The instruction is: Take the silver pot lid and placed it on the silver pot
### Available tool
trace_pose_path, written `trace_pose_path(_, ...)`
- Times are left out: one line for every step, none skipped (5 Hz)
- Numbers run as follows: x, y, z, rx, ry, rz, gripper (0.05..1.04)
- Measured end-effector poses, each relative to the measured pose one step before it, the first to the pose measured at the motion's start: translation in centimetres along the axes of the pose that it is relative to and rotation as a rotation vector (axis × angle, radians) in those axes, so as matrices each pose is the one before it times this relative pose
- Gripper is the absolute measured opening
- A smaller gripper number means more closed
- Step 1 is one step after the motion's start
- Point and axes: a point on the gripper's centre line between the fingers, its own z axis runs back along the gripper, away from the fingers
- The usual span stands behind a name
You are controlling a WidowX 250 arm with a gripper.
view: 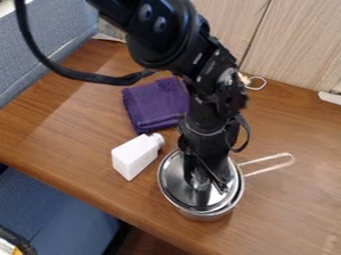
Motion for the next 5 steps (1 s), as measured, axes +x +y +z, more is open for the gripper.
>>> trace_pose_path(-0.213, -0.198, 0.026, -0.0133, 0.0151, -0.0166, 0.934)
trace_pose_path(-0.150, -0.100, 0.130, -0.0032, 0.0070, -0.0017, 1.012)
trace_pose_path(0.259, 0.045, 0.662, -0.0013, -0.0101, 0.0021, 1.007)
trace_pose_path(0.379, 0.200, 0.467, 0.0076, -0.0136, -0.0031, 1.001)
trace_pose_path(0.486, 0.532, 2.035, -0.0059, -0.0503, 0.0104, 1.001)
